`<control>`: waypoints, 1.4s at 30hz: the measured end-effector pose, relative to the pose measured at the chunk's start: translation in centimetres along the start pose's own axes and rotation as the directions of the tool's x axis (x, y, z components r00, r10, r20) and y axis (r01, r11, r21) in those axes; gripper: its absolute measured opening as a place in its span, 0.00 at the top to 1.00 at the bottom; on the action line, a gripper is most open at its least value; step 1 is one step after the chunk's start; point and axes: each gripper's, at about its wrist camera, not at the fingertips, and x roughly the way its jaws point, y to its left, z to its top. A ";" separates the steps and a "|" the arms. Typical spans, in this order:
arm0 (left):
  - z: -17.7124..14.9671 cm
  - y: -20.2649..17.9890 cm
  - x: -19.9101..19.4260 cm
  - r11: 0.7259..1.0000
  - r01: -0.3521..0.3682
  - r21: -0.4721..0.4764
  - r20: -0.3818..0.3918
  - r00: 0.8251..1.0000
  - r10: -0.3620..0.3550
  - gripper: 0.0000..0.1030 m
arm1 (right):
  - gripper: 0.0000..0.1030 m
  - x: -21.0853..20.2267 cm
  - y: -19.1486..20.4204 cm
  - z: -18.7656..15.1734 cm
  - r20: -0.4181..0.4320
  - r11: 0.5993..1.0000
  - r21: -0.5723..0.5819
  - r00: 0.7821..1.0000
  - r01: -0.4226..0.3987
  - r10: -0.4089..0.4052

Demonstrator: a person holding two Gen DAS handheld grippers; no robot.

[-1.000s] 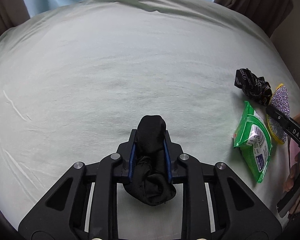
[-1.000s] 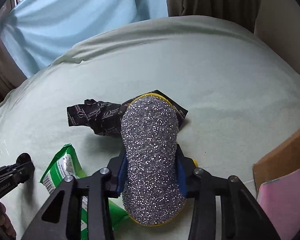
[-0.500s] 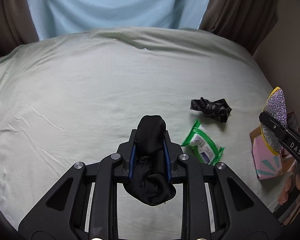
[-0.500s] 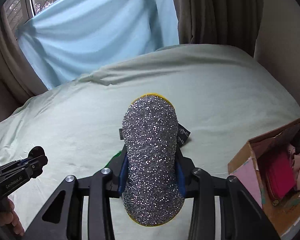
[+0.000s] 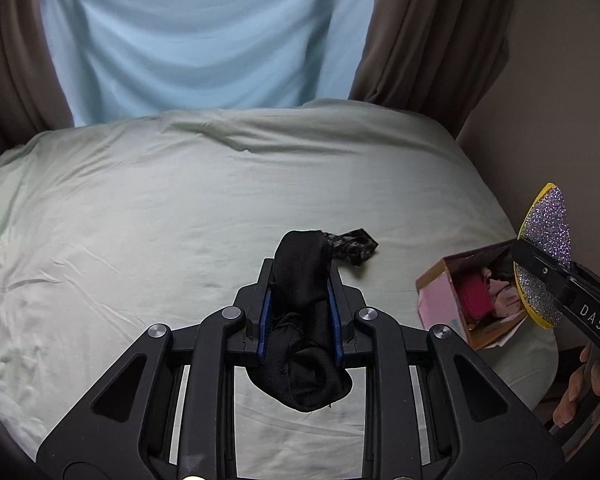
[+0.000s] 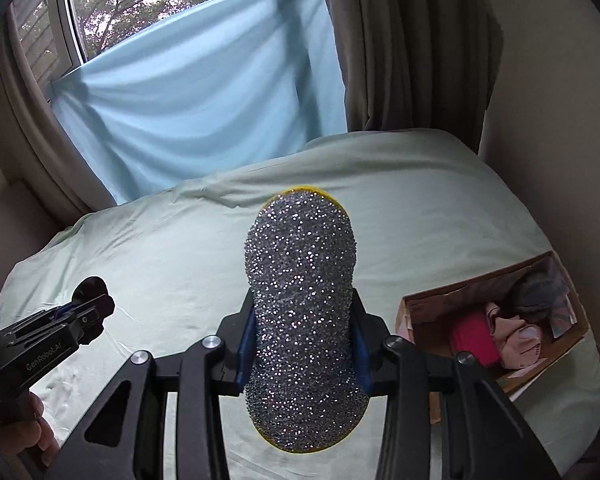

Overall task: Organize soft objects
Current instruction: 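Carry the scrunchie and glittery pad into the cardboard box and open both grippers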

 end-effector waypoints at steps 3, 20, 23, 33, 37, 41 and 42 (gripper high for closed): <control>0.3 -3.6 -0.9 1.000 0.007 0.006 0.006 1.000 -0.007 0.81 | 0.64 -1.9 -2.4 0.6 0.003 1.000 0.009 1.000 0.001 -0.001; -0.8 -27.2 6.5 0.998 0.062 -0.017 -0.113 0.992 -0.064 0.81 | 0.64 -4.2 -22.7 2.0 -0.126 0.999 -0.037 0.992 0.019 -0.024; -1.4 -29.8 9.3 0.998 0.069 -0.011 -0.163 0.984 -0.070 0.81 | 0.64 -2.8 -25.4 2.1 -0.164 1.000 -0.017 0.986 0.027 -0.029; -3.6 -33.2 18.9 0.998 0.053 -0.015 -0.361 0.931 -0.055 0.81 | 0.64 4.3 -31.5 0.4 -0.351 0.990 0.143 0.935 0.002 0.049; -4.8 -33.3 22.1 0.999 0.040 0.001 -0.430 0.902 -0.035 0.81 | 0.64 7.2 -32.3 -0.2 -0.399 0.979 0.202 0.913 -0.003 0.085; -5.6 -33.3 23.7 0.999 0.039 -0.008 -0.473 0.880 -0.038 0.80 | 0.61 9.3 -32.3 -0.2 -0.440 0.974 0.226 0.891 -0.010 0.111; -5.7 -33.4 23.9 0.999 0.033 0.002 -0.478 0.878 -0.028 0.81 | 0.61 9.9 -32.3 -0.2 -0.447 0.973 0.229 0.887 -0.013 0.117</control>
